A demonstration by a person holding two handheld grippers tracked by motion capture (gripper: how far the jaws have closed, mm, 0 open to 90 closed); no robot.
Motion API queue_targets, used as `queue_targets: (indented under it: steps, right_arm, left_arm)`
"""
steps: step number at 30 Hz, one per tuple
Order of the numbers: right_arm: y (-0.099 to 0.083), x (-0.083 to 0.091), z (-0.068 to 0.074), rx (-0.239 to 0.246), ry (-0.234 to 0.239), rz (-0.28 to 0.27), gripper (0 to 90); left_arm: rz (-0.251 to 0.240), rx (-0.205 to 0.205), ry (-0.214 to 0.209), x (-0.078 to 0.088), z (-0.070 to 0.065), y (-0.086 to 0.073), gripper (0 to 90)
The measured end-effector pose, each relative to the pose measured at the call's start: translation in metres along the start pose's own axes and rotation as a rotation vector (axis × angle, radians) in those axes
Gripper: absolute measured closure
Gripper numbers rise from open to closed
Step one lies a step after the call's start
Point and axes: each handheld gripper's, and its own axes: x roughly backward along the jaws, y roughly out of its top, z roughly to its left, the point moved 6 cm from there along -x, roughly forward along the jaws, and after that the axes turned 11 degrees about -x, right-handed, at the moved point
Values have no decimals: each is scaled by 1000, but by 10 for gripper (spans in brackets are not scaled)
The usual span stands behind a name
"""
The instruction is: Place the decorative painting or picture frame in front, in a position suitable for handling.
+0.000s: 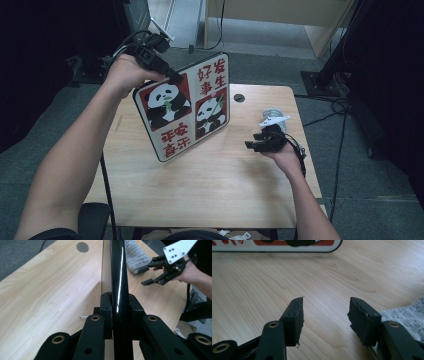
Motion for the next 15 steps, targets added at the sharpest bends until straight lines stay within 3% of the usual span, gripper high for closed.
queue_targets:
  steps: [6,15]
  right_arm:
    - [0,0,-4,-11,-7,-2,462]
    - [0,2,-4,-8,-10,-10,462]
  left_arm:
    - [-10,-17,-46,-13,-13,6,791]
    - [-10,-23,-78,-25,-20,8,788]
